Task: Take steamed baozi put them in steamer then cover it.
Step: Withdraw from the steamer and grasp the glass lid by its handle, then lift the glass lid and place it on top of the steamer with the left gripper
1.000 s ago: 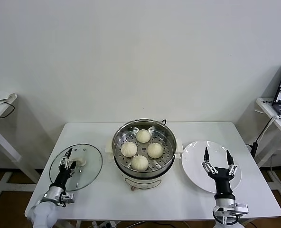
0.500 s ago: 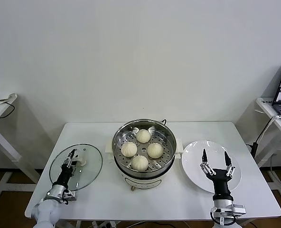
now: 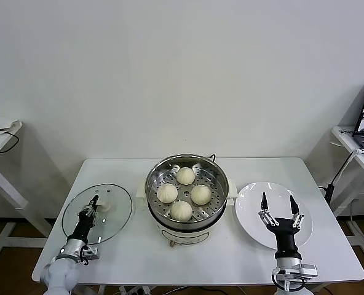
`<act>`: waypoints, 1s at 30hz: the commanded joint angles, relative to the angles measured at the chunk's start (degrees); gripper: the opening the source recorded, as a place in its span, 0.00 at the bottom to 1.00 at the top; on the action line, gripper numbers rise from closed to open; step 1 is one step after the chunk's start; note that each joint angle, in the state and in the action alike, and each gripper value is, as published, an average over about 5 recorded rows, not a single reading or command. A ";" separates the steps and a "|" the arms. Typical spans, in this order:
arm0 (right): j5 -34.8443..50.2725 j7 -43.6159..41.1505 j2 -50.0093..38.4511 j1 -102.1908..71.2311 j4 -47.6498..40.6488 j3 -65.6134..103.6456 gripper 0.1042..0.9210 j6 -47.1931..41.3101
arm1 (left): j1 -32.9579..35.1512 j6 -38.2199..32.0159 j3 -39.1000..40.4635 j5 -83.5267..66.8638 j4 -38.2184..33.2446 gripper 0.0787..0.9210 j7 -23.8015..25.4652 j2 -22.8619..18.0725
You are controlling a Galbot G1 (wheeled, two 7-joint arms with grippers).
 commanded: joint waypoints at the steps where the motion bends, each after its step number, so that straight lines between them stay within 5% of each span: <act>1: -0.05 0.06 -0.08 0.03 0.10 0.17 0.88 0.08 | 3.29 1.59 -0.78 -0.94 -11.24 0.13 0.72 0.25; 7: 0.10 0.15 -0.39 0.02 0.97 0.26 0.88 -0.16 | 9.21 8.05 -3.03 -5.16 -26.06 0.13 5.80 2.12; 15: 0.53 0.08 -1.15 0.27 0.97 0.36 0.88 -0.03 | 16.65 26.43 3.66 -10.86 -43.55 0.13 18.50 7.50; 23: 0.46 0.04 -0.74 0.67 0.16 0.72 0.88 0.29 | 13.88 43.13 19.38 -14.10 -52.53 0.13 28.28 11.81; 30: 0.41 -0.04 0.08 0.05 0.75 2.99 0.88 0.28 | 7.18 51.21 32.74 -11.06 -53.20 0.13 32.28 13.73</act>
